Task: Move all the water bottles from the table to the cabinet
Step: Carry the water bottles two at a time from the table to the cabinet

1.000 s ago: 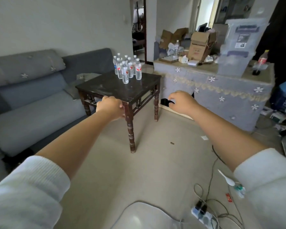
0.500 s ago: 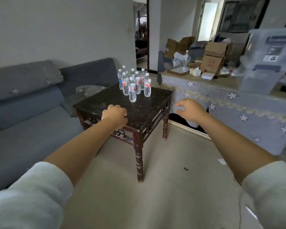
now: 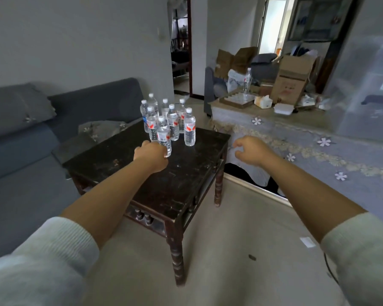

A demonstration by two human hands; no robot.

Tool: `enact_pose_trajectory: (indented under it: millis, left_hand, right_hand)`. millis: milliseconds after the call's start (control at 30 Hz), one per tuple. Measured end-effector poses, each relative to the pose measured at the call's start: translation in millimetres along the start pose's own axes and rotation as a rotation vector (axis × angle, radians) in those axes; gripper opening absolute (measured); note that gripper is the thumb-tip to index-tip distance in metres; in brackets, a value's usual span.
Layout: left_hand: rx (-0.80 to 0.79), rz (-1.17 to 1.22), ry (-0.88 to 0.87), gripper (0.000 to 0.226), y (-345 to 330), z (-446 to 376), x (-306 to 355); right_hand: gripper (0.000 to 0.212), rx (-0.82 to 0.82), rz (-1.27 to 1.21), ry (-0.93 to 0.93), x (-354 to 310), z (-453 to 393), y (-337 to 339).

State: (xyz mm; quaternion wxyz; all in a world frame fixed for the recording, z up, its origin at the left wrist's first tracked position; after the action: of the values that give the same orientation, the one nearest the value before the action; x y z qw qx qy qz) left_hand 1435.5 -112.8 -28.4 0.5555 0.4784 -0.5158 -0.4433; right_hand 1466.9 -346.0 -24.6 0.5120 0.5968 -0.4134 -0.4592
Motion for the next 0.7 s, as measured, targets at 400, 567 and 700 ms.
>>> enact_pose_trajectory:
  millis: [400, 567, 700]
  left_hand:
    - [0.017, 0.051, 0.098, 0.034, 11, -218, 8]
    - [-0.036, 0.044, 0.128, 0.037, 4, -286, -8]
    - [-0.092, 0.070, 0.140, 0.043, -13, -339, -27]
  right_hand:
    - [0.036, -0.077, 0.006, 0.168, 32, -237, -11]
    - [0.035, -0.093, 0.015, 0.197, 26, -304, -22]
    - [0.033, -0.104, 0.011, 0.214, 17, -360, -29]
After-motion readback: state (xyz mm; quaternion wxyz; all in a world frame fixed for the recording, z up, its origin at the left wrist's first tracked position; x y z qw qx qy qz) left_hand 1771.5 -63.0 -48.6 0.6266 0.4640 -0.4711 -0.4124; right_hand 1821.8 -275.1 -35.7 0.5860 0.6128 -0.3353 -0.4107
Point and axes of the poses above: each hand's wrist, its own z-axis away from the middle knuckle, its own y-axis out of the back of the hand, x = y × z, the point moved 10 cm from there along -z, towards the middle knuckle, and after that the axes turned 9 degrees about z, right-handed, at the moved point
